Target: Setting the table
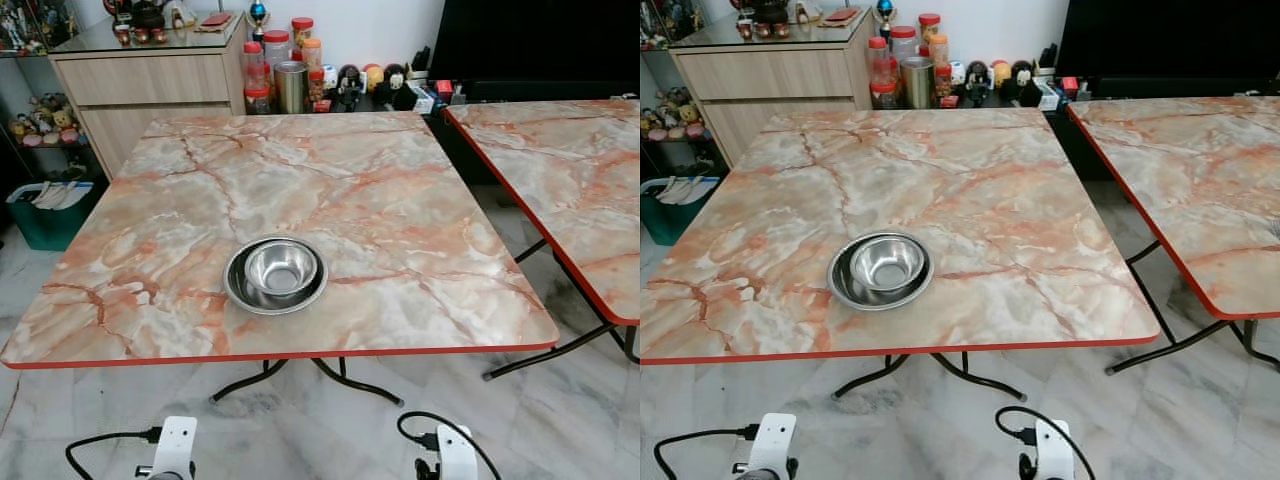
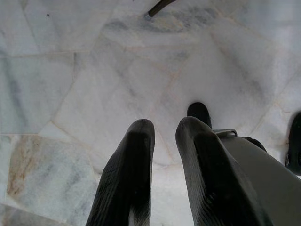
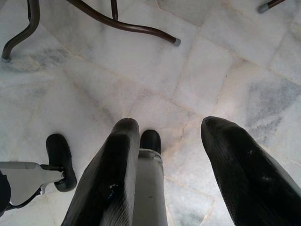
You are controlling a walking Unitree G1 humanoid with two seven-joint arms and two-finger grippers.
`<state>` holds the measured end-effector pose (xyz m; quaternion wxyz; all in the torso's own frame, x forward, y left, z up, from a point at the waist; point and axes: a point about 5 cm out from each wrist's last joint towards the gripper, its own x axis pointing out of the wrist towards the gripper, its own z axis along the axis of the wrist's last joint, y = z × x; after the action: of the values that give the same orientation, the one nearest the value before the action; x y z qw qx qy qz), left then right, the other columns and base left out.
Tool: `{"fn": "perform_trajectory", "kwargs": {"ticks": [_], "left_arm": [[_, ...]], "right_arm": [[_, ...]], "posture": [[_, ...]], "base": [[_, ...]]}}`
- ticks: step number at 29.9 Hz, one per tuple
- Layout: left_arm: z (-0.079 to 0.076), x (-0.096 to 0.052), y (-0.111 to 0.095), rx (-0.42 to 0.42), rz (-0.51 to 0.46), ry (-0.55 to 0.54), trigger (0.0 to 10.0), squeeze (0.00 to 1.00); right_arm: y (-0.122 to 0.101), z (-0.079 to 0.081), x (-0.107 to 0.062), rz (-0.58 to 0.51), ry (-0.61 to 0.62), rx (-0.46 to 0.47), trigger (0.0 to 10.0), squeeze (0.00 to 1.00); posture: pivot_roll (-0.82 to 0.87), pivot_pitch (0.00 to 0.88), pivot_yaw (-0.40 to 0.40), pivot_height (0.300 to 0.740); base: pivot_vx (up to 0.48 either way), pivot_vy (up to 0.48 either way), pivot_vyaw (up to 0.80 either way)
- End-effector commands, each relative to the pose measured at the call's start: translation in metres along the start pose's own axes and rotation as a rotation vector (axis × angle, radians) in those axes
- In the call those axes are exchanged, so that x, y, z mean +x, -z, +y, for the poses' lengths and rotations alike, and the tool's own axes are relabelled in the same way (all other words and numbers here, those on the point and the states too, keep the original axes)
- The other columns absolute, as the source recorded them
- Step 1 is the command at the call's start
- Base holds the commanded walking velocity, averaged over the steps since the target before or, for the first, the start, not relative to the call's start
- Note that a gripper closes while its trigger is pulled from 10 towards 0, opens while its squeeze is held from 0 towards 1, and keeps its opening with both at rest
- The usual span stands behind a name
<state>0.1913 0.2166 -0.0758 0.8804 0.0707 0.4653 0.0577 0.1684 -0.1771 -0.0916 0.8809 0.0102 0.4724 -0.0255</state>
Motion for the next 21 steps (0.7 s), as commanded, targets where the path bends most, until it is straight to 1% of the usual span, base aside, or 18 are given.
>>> {"fn": "perform_trajectory", "kwargs": {"ticks": [1, 4, 7, 21], "left_arm": [[0.000, 0.000, 0.004, -0.009, 0.008, 0.005, 10.0, 0.00], [0.000, -0.001, 0.006, -0.013, 0.013, 0.001, 10.0, 0.00], [0.000, -0.001, 0.008, -0.022, 0.015, -0.009, 10.0, 0.00], [0.001, -0.002, 0.014, -0.030, 0.031, -0.029, 10.0, 0.00]], "right_arm": [[0.001, -0.001, 0.000, -0.003, 0.000, 0.002, 10.0, 0.00], [0.000, 0.000, 0.000, -0.004, -0.004, -0.003, 10.0, 0.00], [-0.002, 0.000, 0.000, -0.007, -0.008, -0.010, 10.0, 0.00], [-0.001, -0.002, 0.000, -0.003, -0.011, -0.027, 10.0, 0.00]], "posture": [[-0.06, 0.000, -0.003, 0.740], [-0.06, 0.000, -0.009, 0.740], [-0.06, 0.000, -0.010, 0.740], [-0.06, 0.000, -0.015, 0.740]], "base": [[0.000, 0.000, 0.00], [0.000, 0.000, 0.00], [0.000, -0.247, 0.00], [0.000, -0.412, 0.00]]}}
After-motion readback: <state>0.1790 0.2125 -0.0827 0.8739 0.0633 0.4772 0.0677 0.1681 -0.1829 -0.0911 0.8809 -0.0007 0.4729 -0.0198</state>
